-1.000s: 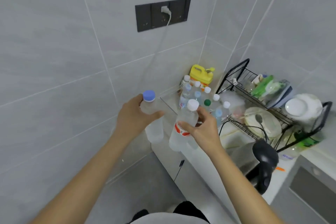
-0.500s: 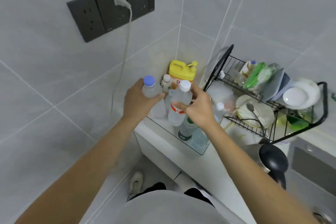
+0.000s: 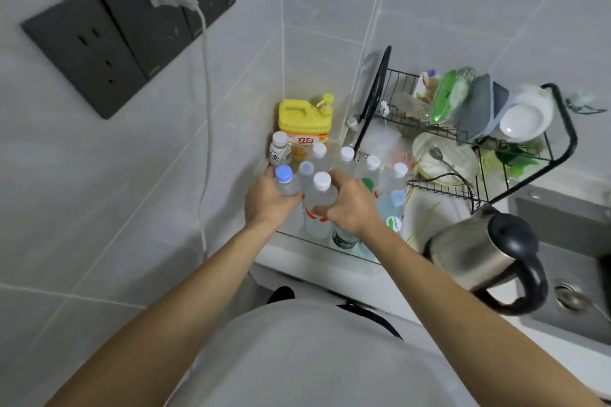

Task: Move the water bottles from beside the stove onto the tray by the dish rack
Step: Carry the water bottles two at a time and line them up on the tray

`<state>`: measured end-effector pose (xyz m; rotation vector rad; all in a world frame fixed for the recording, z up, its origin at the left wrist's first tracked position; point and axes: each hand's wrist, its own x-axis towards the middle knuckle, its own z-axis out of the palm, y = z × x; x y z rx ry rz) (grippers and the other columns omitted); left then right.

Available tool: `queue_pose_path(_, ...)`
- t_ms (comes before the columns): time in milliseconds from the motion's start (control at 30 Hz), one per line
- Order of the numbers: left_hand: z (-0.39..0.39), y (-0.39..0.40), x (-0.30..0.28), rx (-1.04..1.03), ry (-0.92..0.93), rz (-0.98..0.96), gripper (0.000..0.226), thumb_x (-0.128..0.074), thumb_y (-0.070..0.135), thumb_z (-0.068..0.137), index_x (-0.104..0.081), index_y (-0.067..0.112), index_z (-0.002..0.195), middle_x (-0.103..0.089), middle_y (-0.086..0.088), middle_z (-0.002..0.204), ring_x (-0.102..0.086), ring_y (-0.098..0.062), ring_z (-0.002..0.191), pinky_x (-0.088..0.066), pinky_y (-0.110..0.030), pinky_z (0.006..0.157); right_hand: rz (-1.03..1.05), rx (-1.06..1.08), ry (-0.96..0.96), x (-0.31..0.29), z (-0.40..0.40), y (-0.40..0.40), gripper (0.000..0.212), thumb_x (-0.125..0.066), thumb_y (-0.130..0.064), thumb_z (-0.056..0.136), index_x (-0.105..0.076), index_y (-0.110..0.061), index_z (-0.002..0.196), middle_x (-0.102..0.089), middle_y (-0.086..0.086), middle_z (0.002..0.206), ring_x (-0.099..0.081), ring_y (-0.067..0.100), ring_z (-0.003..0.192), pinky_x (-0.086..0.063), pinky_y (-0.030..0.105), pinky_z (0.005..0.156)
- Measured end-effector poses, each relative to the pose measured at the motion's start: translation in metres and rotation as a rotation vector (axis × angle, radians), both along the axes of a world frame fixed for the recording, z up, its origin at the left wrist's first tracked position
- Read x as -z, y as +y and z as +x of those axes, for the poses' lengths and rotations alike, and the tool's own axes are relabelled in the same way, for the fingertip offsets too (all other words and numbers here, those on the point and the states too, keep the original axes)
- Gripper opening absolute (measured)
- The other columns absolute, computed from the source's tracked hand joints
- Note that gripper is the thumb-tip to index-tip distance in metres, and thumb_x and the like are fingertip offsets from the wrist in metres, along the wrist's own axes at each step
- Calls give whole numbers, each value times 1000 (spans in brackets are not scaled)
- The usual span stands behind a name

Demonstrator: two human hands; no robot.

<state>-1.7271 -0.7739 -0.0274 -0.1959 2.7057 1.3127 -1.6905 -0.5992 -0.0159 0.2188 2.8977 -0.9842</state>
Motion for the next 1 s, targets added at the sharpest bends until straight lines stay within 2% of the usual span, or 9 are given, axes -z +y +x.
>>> queue_pose_path(100,1,-1,17,62,-50,-6,56,-86,42,60,-65,33,111,-74,9,93,-73,-26,90,-57,-34,69,140,-34,-24,5,1,-1,58,-88,-51,71,-56,-26,113,-64,-7,93,-67,28,91,-43,34,65)
queue_pose_path(167,0,-1,26,88,-51,-6,59,-83,48,56,-65,37,111,-75,11,94,-73,-25,89,-61,-38,73,204,-65,-25,6,0,-3,61,-87,-53,72,-56,-24,116,-68,-2,96,-67,30,93,-46,36,66)
queue_pose_path(233,-1,0,31,105,-45,-15,55,-87,44,61,-67,35,111,-75,10,97,-71,-25,90,-61,-39,76,272,-97,-33,5,-2,-4,61,-85,-54,73,-54,-24,117,-70,2,101,-67,31,94,-47,36,66)
queue_pose_path(367,-6,-1,37,127,-43,-35,50,-90,39,69,-67,31,113,-75,8,101,-70,-26,93,-61,-39,78,374,-148,-75,8,-2,-3,56,-85,-56,73,-50,-24,102,-58,-2,90,-65,30,90,-40,33,65)
queue_pose_path(567,-9,2,45,168,-48,-71,50,-89,37,70,-65,31,114,-75,9,101,-70,-25,92,-60,-37,74,488,-194,-97,14,-6,-4,54,-85,-59,71,-59,-22,100,-70,2,96,-68,30,89,-46,34,66)
queue_pose_path(767,-13,0,50,229,-66,-63,56,-91,30,69,-63,26,118,-74,6,107,-68,-26,95,-61,-42,81,488,-218,-88,17,-6,-2,53,-86,-54,74,-58,-21,105,-69,3,101,-67,31,91,-44,33,68)
queue_pose_path(867,-15,-2,45,316,-93,-55,42,-89,19,71,-65,16,105,-72,-3,99,-68,-28,90,-60,-44,78,401,-266,-75,16,-8,3,54,-88,-45,75,-60,-21,115,-64,2,114,-66,31,101,-48,36,71)
queue_pose_path(933,-18,-5,41,370,-75,-70,33,-84,9,74,-66,10,102,-71,-10,99,-66,-29,89,-58,-47,80,297,-308,-72,13,-11,7,57,-90,-38,75,-62,-22,122,-56,2,122,-62,30,105,-52,40,79)
queue_pose_path(1000,-22,-9,33,414,-28,-113,26,-77,3,78,-69,14,101,-72,-7,102,-67,-28,94,-58,-45,83,225,-340,-70,11,-13,10,55,-90,-30,76,-66,-21,125,-55,3,122,-60,29,105,-52,41,86)
